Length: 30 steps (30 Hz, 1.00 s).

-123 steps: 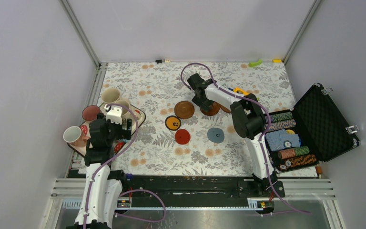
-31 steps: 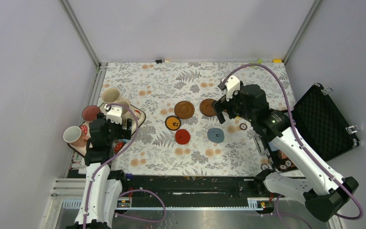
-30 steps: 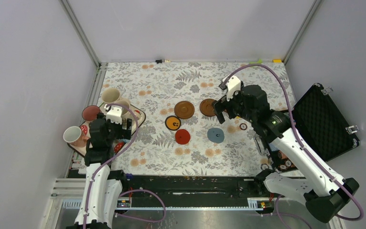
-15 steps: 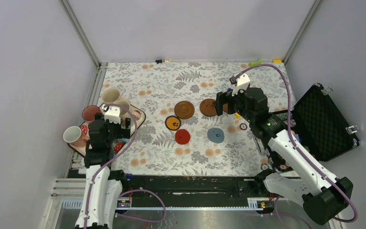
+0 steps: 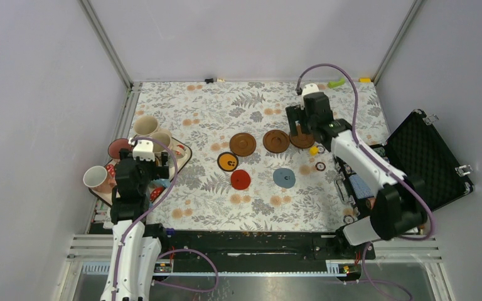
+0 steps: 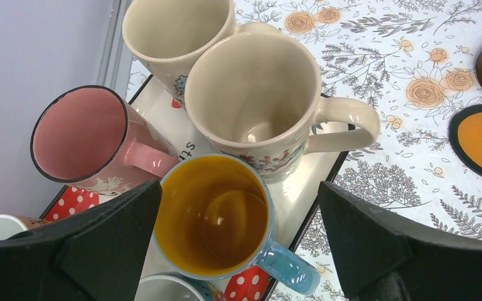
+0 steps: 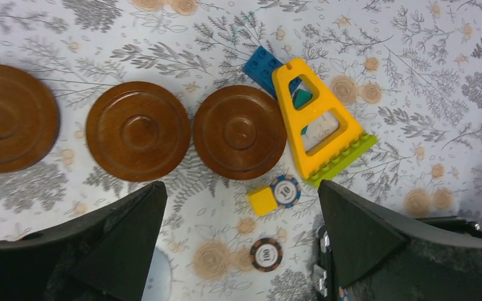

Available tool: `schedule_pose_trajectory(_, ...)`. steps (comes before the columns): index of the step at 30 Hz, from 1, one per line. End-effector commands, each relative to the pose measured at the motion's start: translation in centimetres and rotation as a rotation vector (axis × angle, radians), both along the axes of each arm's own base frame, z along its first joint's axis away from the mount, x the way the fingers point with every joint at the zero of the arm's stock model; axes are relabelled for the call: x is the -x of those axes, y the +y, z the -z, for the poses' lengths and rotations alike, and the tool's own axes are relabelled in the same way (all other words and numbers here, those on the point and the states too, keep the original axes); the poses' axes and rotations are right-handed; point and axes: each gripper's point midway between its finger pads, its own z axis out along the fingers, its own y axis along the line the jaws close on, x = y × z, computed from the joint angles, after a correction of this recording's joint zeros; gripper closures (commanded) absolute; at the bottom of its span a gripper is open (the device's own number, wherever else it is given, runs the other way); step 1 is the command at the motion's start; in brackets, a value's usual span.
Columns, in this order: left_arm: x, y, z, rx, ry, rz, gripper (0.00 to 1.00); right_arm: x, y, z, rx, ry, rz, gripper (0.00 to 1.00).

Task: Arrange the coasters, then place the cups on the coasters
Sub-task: Move the coaster to the center of the board.

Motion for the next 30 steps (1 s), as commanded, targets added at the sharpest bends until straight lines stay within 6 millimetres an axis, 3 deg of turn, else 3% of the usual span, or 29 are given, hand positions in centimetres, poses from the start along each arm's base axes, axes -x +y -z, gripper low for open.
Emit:
schedule_pose_trajectory(1,-0.4,-0.4,-1.0,0.003,-0.049,0.027,0.01,-0.6,-0.2,1.9,0.121,0.180,-0.077,0.01)
schedule_pose_trajectory(4,-0.4,-0.6,-0.9,0.001,-0.048,0.044,0.01,0.9,2.4,5.2,0.066,0.329,-0.230,0.03)
schedule_pose_trajectory(8,-0.4,-0.8,-0.7,-0.001,-0.044,0.058,0.01,2.7,3.2,7.8,0.082,0.417,-0.309,0.04)
schedule_pose_trajectory(10,-0.4,-0.9,-0.7,-0.001,-0.043,0.060,0.01,3.4,3.3,8.5,0.108,0.437,-0.340,0.02)
schedule_pose_trajectory(18,-0.5,-0.6,-0.5,-0.004,-0.037,0.045,0.01,7.1,6.8,10.7,0.205,0.470,-0.529,0.00)
schedule_pose_trajectory(30,-0.5,-0.3,-0.3,-0.010,-0.035,0.032,0.01,9.1,7.2,15.3,0.408,0.582,-0.625,0.00)
